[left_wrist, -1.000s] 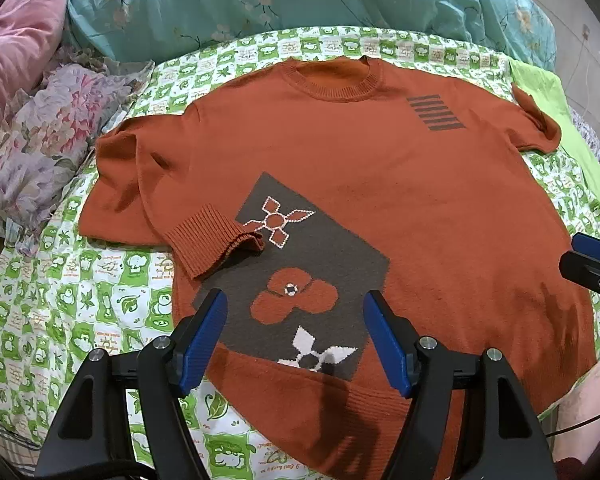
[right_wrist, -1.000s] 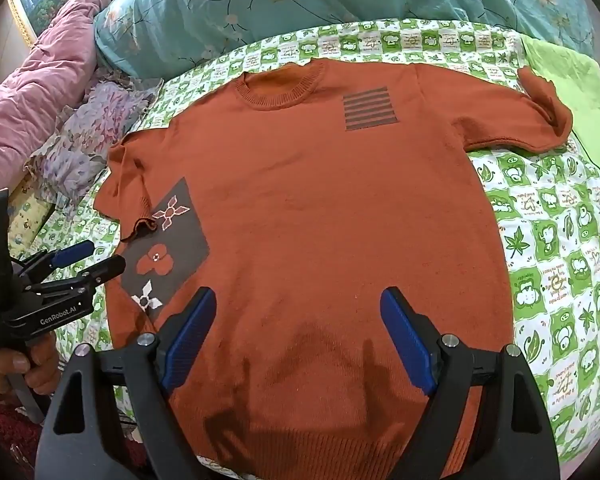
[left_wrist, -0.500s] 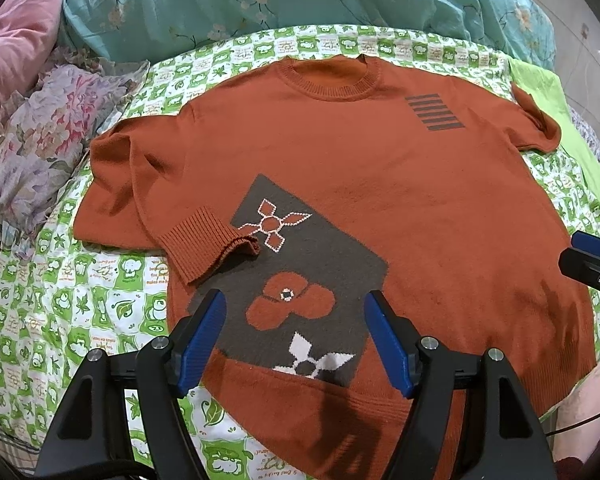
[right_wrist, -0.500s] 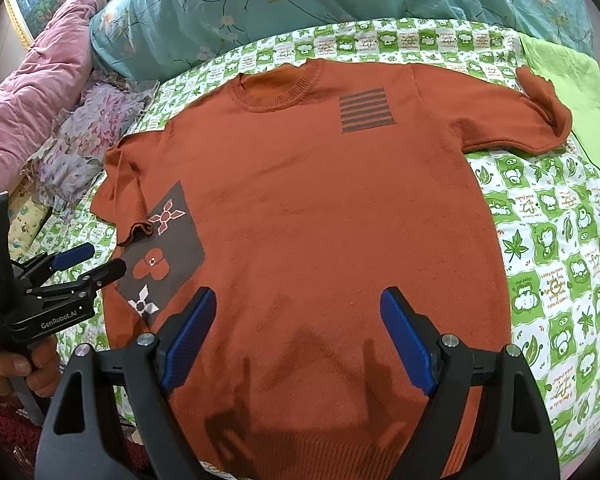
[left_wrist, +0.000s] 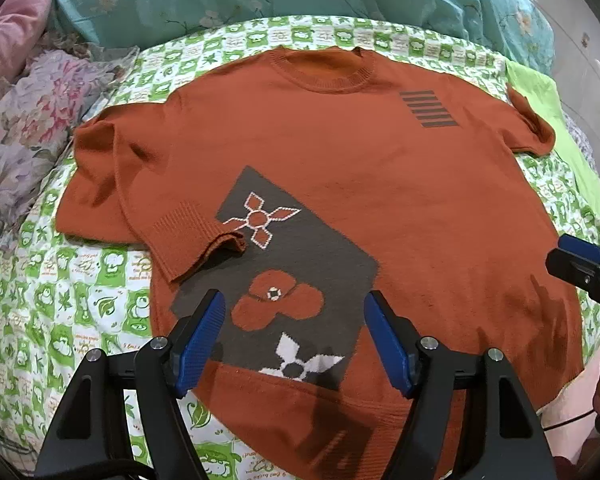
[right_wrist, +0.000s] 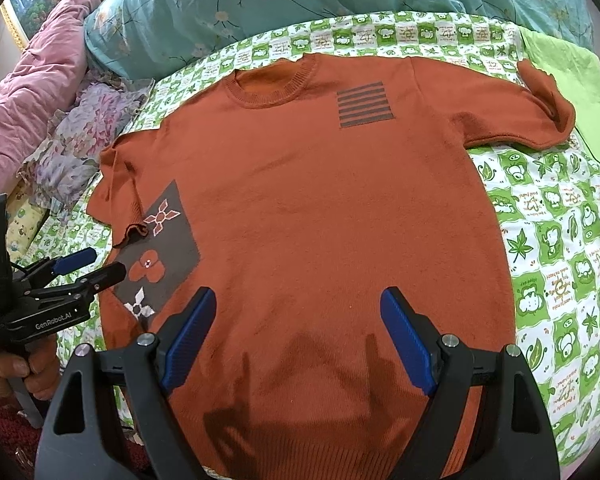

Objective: Fold small clothes
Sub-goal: 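Move both grippers over the orange sweater toward its sleeves, then grasp the sweater sleeve cuff with the right gripper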

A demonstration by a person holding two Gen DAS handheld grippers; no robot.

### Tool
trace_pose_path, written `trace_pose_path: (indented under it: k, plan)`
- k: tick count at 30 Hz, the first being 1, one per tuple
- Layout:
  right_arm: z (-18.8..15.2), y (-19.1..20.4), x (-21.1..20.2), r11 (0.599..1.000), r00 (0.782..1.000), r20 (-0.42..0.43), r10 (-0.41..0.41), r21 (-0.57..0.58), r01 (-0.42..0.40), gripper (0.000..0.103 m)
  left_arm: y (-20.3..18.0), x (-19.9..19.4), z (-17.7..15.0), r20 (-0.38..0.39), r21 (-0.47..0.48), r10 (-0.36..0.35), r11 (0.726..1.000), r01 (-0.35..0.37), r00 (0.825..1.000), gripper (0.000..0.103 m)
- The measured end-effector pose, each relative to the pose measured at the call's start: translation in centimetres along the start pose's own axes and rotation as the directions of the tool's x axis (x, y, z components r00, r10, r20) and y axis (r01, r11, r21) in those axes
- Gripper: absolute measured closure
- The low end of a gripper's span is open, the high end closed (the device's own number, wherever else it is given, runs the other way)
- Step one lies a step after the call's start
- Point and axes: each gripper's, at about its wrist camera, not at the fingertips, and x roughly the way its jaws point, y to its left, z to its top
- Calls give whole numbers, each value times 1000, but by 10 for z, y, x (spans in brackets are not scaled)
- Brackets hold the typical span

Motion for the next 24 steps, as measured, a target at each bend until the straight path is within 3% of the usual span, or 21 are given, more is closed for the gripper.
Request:
trace_pose_path:
  k: [5,8,15,24]
  plan:
    - [6,-8,-1,1000,998,56,15,7,-15,19,-4,3,6,-5,5,-65,998,65,998,33]
    - [11,-16,1,1000,999,47,7,30,-9,19,-10,3,9,14,23,-69,997,68,998,33]
    - [28,-51,-2,991,998,7,-60,124,58,19,-4,13,21,28,-1,-27,1000,27,999,31]
    - [73,-127,-21,971,983,122,-138,212,110,19,-2,34,57,10,21,42,999,-43,999,27]
